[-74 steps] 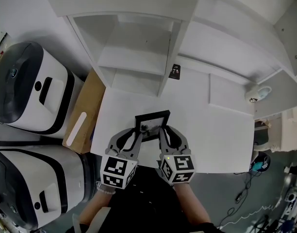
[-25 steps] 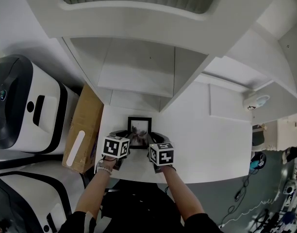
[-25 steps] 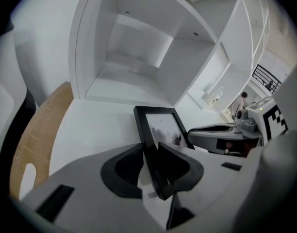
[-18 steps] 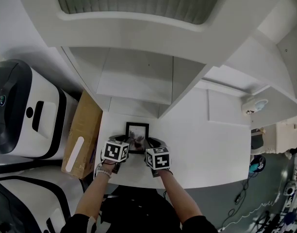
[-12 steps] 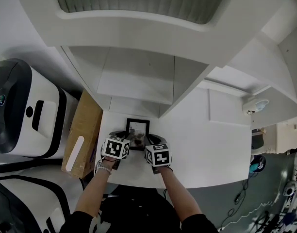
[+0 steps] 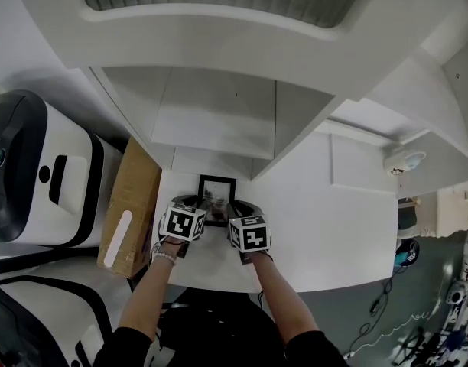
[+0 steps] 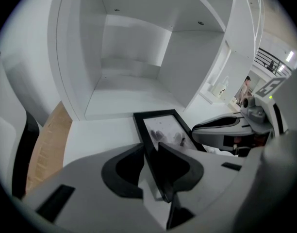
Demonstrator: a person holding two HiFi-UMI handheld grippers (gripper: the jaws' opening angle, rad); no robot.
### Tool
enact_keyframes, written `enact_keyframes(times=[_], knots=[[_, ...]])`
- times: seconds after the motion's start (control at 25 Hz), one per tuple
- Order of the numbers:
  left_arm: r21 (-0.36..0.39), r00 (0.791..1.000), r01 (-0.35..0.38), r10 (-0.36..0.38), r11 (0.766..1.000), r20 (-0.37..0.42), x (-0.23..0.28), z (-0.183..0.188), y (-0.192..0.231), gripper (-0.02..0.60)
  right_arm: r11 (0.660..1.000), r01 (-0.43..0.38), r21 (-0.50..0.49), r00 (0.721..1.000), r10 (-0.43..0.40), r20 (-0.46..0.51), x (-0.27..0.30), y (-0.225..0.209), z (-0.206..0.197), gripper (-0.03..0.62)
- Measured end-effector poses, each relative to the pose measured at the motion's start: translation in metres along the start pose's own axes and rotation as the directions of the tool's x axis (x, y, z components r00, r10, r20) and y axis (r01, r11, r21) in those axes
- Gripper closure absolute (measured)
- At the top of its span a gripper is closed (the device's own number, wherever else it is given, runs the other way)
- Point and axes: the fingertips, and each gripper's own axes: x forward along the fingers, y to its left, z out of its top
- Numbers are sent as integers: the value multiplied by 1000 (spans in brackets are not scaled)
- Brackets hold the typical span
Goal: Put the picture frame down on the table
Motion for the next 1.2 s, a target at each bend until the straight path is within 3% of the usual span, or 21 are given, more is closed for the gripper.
enact_keyframes(times=[0.48, 0.72, 0.76, 0.88, 0.96, 1.2], knots=[[60, 999, -7, 4, 998, 37, -4, 3, -5, 492, 1000, -9, -29, 998, 11, 55, -4, 4, 4, 537], [22, 992, -29, 26, 999, 122, -29, 4, -1, 492, 1000, 2, 4, 991, -2, 131, -25, 2, 8, 536], [30, 990, -45, 40, 999, 138, -34, 4, 0, 493, 1000, 7, -1, 989, -7, 150, -30, 1, 9, 537], [58, 979, -89, 76, 994, 191, -50, 8, -1, 580, 999, 27, -20, 977, -22, 212, -48, 2, 16, 537], [70, 972, -87, 69, 994, 223, -59, 12, -11, 580, 998, 49, -32, 969, -40, 242, -63, 0, 17, 587], [148, 949, -84, 34, 985, 312, -93, 28, -41, 580, 996, 65, -60, 951, -43, 306, -102, 4, 24, 592]])
